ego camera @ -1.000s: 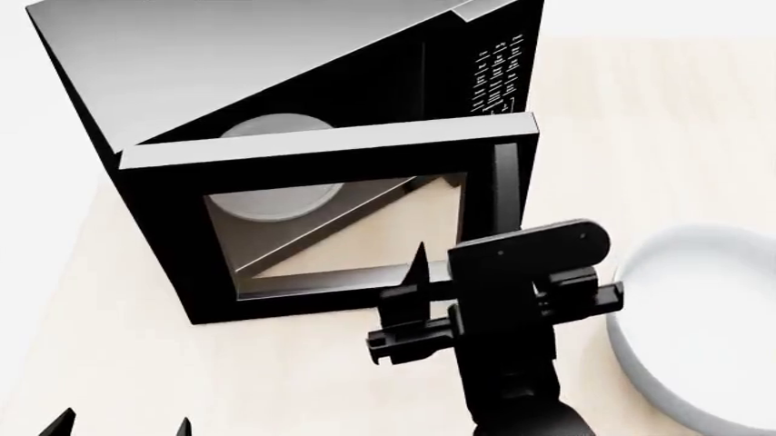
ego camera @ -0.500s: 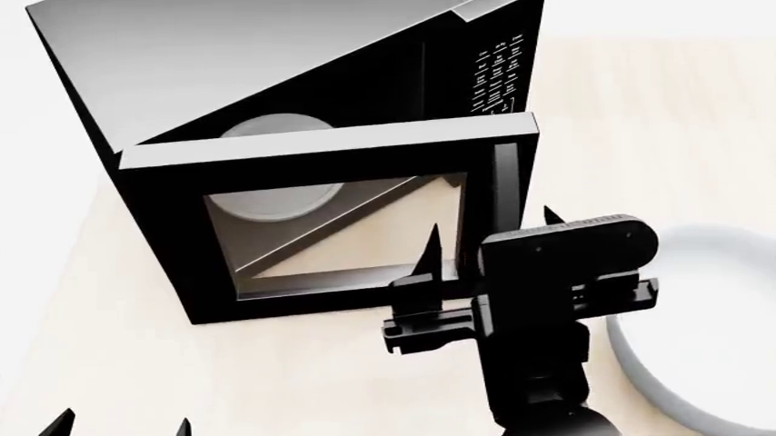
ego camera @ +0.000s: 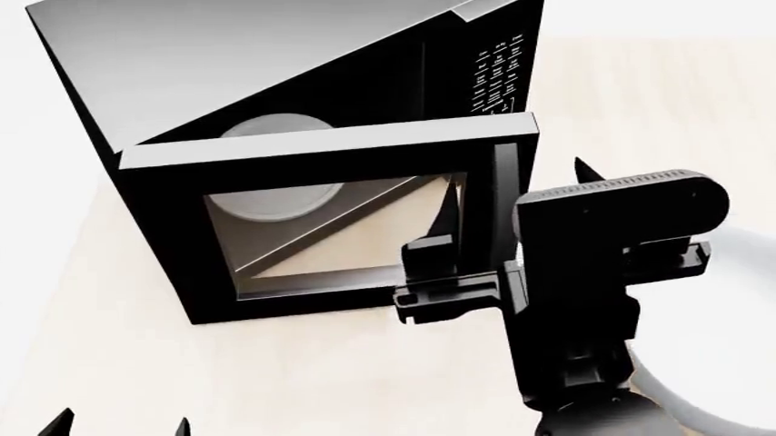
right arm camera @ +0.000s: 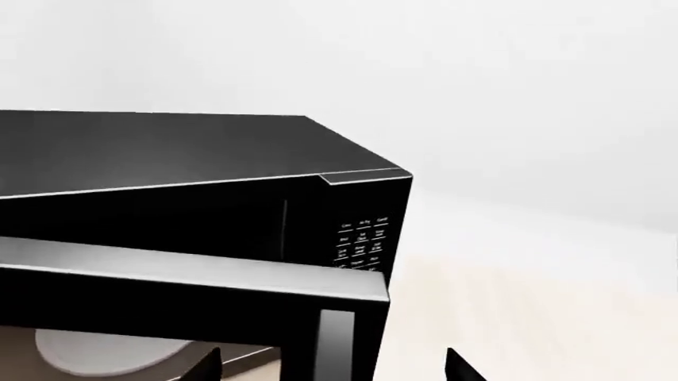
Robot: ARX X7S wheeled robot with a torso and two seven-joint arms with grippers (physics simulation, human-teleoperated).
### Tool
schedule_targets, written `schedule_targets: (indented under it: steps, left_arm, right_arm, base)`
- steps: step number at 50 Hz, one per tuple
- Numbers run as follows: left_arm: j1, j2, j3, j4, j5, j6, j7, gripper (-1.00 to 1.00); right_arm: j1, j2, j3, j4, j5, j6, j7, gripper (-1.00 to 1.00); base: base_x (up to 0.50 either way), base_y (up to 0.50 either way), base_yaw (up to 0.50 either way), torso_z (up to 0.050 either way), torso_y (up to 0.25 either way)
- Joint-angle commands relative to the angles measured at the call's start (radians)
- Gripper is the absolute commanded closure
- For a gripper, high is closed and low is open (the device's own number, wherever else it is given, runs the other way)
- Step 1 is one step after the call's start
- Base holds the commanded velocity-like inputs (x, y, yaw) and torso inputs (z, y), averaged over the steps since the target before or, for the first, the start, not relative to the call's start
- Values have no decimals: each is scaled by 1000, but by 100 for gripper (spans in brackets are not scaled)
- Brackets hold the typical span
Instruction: Open the microwave.
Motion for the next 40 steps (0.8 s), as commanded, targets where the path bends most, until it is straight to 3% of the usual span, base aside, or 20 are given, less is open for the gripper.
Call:
schedule_targets:
  steps: [1,12,32,40]
  left_arm:
    - [-3,-3,0,0,-7,0,-1,-100]
    - [-6,-5,3,-2,-9,-1,-3,-100]
    - [-7,-7,9,-7,-10,3,-5,-100]
    - [-9,-8,10,-9,-11,3,-8,-100]
  right_arm:
    - [89,14,20,-73,43,105,27,-100]
    - [245,-20,17,-31,74,214,46,-100]
    - [512,-83,-52,347,32,200,-35,-100]
    - [693,-98,-200,578,-53,184,-114,-100]
  base:
    - [0,0,0,0,0]
    - [0,0,0,0,0]
    - [0,0,0,0,0]
    - [0,0,0,0,0]
